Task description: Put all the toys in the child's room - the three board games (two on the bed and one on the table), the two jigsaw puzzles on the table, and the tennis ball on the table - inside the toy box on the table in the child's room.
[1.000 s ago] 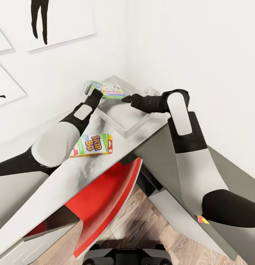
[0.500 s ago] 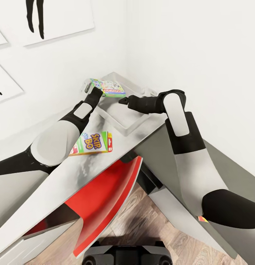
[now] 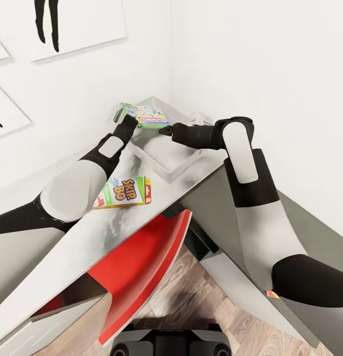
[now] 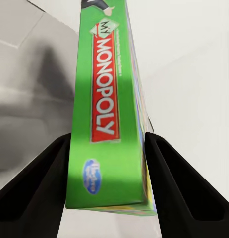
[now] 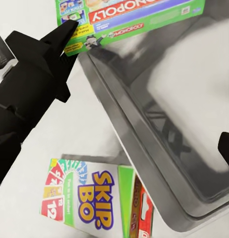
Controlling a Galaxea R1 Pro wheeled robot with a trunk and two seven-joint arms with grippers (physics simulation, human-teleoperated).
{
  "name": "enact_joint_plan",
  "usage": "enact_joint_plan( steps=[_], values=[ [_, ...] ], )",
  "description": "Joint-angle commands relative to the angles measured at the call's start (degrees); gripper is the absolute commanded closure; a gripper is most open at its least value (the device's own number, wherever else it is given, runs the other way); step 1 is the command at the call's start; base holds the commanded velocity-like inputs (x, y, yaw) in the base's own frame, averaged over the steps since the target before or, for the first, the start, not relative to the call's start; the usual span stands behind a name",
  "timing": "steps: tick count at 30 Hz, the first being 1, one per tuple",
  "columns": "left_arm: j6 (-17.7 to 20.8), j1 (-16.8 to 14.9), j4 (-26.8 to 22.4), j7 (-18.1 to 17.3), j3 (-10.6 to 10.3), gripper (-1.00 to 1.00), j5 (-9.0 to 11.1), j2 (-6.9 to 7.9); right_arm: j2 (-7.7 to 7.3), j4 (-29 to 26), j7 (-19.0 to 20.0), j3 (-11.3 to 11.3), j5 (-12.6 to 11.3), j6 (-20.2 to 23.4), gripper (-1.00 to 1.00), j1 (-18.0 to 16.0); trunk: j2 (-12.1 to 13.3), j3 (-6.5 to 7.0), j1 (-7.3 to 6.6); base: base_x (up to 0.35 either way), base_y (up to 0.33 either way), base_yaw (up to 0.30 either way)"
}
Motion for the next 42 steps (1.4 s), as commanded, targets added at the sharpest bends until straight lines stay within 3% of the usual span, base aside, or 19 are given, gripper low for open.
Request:
enact_joint_plan(
  steps=[1,18,42],
  values=[
    [-0.1,-0.1,0.1,-0.1,0.0,1.0,0.5,0.0,0.01,-0.2,-0.6,0.0,-0.5,0.1,-1.0,0.0,-0.1,-0.08,0.03,0.0,0.0,0.0],
    [3.0,-1.3,0.2,-3.0,-0.1,1.0,0.5,0.0,0.01,-1.1,-0.5,0.1,-0.5,0.1,-1.0,0.3,-0.1,-0.08,0.03,0.0,0.0,0.0],
    [5.9,-1.5,0.4,-2.8,-0.1,1.0,0.4,0.0,0.01,-1.2,-0.5,0.2,-0.5,0.1,-1.0,0.3,-0.1,-0.08,0.03,0.0,0.0,0.0]
  ],
)
